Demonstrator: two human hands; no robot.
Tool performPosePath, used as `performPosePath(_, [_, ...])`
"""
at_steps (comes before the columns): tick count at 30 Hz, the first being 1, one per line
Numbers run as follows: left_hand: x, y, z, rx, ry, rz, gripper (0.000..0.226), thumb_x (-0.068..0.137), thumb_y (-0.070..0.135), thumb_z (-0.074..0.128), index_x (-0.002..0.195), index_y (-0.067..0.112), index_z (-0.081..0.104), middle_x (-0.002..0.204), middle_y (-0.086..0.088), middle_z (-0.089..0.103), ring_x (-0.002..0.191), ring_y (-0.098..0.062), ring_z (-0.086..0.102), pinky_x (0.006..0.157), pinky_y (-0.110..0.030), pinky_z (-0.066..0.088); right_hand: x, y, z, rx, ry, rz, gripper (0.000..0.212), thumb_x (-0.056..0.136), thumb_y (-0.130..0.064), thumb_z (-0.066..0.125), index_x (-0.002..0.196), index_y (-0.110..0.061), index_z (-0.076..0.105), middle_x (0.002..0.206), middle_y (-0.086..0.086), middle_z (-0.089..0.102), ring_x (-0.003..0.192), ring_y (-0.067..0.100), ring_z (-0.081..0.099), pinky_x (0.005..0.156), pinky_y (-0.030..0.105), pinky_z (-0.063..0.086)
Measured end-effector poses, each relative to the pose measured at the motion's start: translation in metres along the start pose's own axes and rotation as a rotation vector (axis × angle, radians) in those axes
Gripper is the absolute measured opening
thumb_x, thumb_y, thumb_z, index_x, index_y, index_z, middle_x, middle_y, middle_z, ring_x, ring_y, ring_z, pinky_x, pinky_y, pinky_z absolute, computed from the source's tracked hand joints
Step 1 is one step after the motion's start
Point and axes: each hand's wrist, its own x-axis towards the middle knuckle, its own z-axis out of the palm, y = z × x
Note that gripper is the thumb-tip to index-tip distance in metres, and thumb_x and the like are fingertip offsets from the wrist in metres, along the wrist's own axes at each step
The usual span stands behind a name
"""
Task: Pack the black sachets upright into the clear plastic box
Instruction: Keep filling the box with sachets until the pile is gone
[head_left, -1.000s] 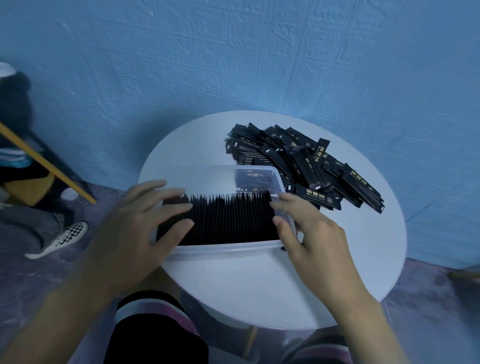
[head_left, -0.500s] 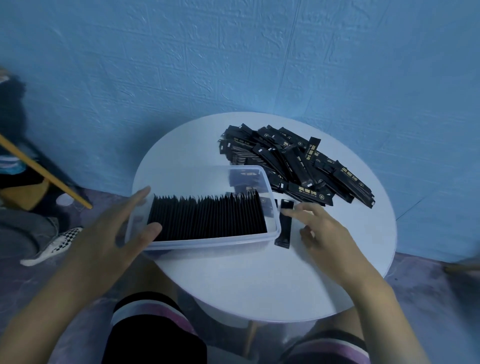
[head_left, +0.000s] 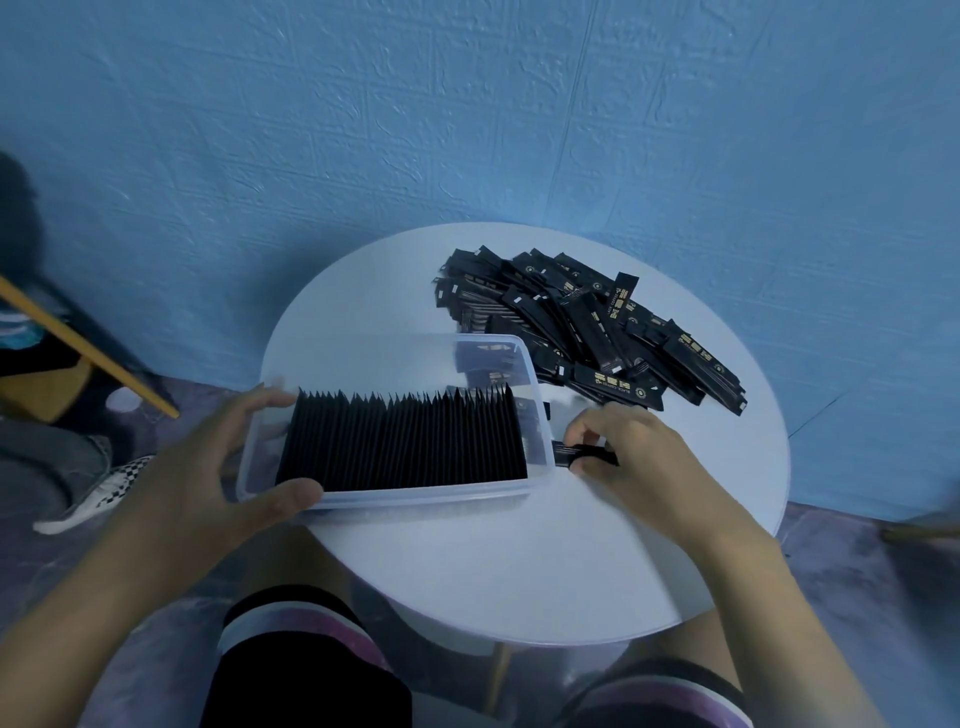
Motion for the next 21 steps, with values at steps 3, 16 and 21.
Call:
performPosePath(3, [-0.002,0.0,-0.001,-0.04,0.025,-0.011,0.084,0.04,0.1,0.058,0.116,0.069,0.043,0.123,0.059,0.039,0.108,0.015,0.045,0.089,-0.039,0.047,0.005,0.0,0.003,0.04,-0.003,-0.004,0.024,0.087,-0.017,0.072,0.095,-0.036,0.059,0.089,-0.015,0.055,0.09,0.01,0.05,0.075,0.026,0.038])
performPosePath(16, [0.0,0.0,0.0,-0.074,0.049,0.028,0.086,0.038,0.099,0.061,0.117,0.067,0.047,0.113,0.053,0.052,0.102,0.02,0.051,0.082,-0.028,0.048,0.031,-0.018,0.005,-0.07,-0.124,-0.112,0.028,0.094,-0.02,0.056,0.097,-0.048,0.053,0.083,-0.024,0.049,0.08,0.011,0.049,0.07,0.031,0.041])
performPosePath(21, [0.002,-0.005,0.004,-0.035,0.064,0.069,0.079,0.047,0.09,0.064,0.12,0.064,0.046,0.128,0.04,0.05,0.11,0.0,0.056,0.082,-0.029,0.047,0.003,0.006,0.004,-0.107,-0.017,0.104,0.035,0.098,-0.038,0.057,0.131,-0.05,0.059,0.096,-0.019,0.054,0.096,0.012,0.056,0.077,0.027,0.037])
